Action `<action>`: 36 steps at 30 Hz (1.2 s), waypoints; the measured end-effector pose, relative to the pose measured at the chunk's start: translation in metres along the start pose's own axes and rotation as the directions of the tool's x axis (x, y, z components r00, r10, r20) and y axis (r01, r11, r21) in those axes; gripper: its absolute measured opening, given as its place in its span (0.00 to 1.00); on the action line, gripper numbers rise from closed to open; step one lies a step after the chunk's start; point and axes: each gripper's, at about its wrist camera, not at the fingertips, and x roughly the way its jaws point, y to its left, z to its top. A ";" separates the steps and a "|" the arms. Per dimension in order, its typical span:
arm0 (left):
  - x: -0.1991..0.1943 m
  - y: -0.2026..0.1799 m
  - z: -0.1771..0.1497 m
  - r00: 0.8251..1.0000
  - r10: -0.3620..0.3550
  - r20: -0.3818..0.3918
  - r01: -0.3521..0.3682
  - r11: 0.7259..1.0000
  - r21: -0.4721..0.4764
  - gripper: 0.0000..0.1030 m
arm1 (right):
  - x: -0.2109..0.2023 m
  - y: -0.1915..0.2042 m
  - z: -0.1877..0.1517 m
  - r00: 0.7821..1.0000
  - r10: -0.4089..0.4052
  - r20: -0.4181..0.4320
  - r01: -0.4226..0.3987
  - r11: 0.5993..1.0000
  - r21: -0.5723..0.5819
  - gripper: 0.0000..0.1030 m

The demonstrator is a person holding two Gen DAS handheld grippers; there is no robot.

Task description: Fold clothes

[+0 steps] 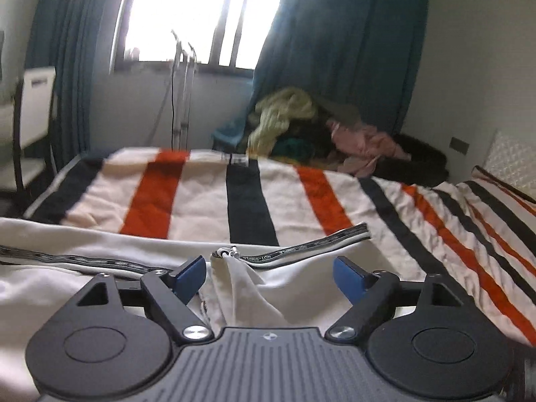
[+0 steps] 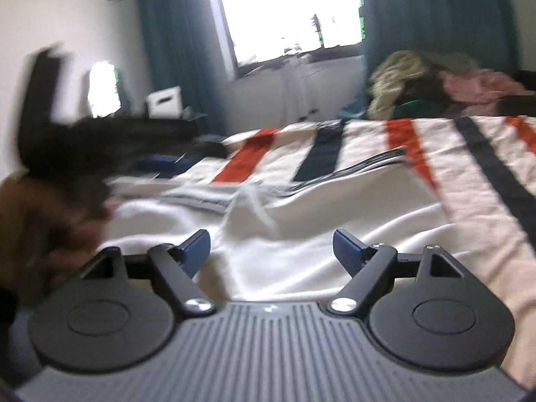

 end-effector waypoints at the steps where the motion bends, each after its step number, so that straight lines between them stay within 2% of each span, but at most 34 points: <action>1: -0.012 -0.002 -0.006 1.000 0.004 0.012 -0.004 1.000 0.001 0.88 | -0.005 -0.004 0.001 1.000 -0.017 0.012 0.017 1.000 0.019 0.79; 3: -0.030 -0.005 -0.021 1.000 0.012 0.015 -0.012 1.000 -0.001 0.89 | -0.014 -0.007 0.003 0.998 -0.047 0.031 0.045 0.998 0.044 0.79; 8: -0.052 -0.011 -0.054 0.999 0.018 -0.041 -0.018 1.000 -0.009 0.89 | -0.029 -0.007 -0.002 0.993 -0.098 0.070 0.094 0.994 0.055 0.79; 12: -0.058 -0.016 -0.061 0.998 0.049 -0.030 -0.048 0.999 0.019 0.89 | -0.028 -0.004 -0.003 0.989 -0.122 0.081 0.122 0.992 0.013 0.79; 14: -0.058 -0.013 -0.062 0.998 0.057 -0.036 -0.057 0.998 -0.005 0.89 | -0.029 -0.005 -0.001 0.989 -0.124 0.085 0.123 0.992 0.013 0.79; 16: -0.055 -0.006 -0.061 0.997 0.062 -0.055 -0.065 0.997 -0.048 0.89 | -0.030 -0.008 -0.001 0.988 -0.128 0.086 0.127 0.992 0.020 0.79; 18: -0.047 0.010 -0.061 0.993 0.052 -0.106 -0.066 0.989 -0.130 0.91 | -0.030 -0.011 -0.001 0.988 -0.132 0.084 0.129 0.991 0.033 0.79; 20: -0.039 0.037 -0.063 0.984 0.025 -0.175 -0.073 0.961 -0.269 0.91 | -0.030 -0.015 0.000 0.989 -0.130 0.076 0.126 0.991 0.053 0.79; 22: -0.035 0.072 -0.065 0.976 0.019 -0.219 -0.115 0.894 -0.434 0.91 | -0.029 -0.018 0.000 0.989 -0.132 0.071 0.127 0.989 0.068 0.79; 23: -0.035 0.090 -0.066 0.973 0.016 -0.232 -0.136 0.848 -0.512 0.91 | -0.029 -0.019 -0.001 0.989 -0.135 0.067 0.130 0.989 0.074 0.79; 24: -0.037 0.108 -0.068 0.971 0.017 -0.240 -0.160 0.790 -0.592 0.91 | -0.028 -0.020 -0.001 0.988 -0.139 0.063 0.133 0.988 0.080 0.79; 25: -0.039 0.126 -0.071 0.968 0.018 -0.249 -0.185 0.721 -0.667 0.91 | -0.028 -0.022 -0.001 0.988 -0.142 0.058 0.137 0.987 0.087 0.79; 27: -0.045 0.160 -0.077 0.964 0.026 -0.265 -0.235 0.554 -0.799 0.92 | -0.028 -0.025 -0.002 0.988 -0.144 0.053 0.137 0.985 0.109 0.79; 29: -0.054 0.191 -0.085 0.959 0.039 -0.279 -0.272 0.392 -0.879 0.94 | -0.026 -0.028 -0.002 0.988 -0.150 0.042 0.144 0.982 0.125 0.79; 30: -0.057 0.205 -0.088 0.955 0.045 -0.293 -0.291 0.342 -0.894 0.94 | -0.025 -0.030 -0.003 0.987 -0.154 0.036 0.148 0.980 0.131 0.79; 31: -0.059 0.216 -0.090 0.950 0.051 -0.307 -0.307 0.307 -0.901 0.94 | -0.024 -0.031 -0.003 0.987 -0.158 0.029 0.153 0.979 0.136 0.79; 32: -0.060 0.226 -0.091 0.947 0.058 -0.316 -0.319 0.283 -0.904 0.94 | -0.022 -0.032 -0.004 0.987 -0.160 0.020 0.156 0.978 0.140 0.79; 36: -0.059 0.255 -0.102 0.939 0.048 -0.340 -0.343 0.203 -0.917 0.94 | -0.013 -0.035 -0.006 0.985 -0.172 -0.022 0.173 0.972 0.158 0.79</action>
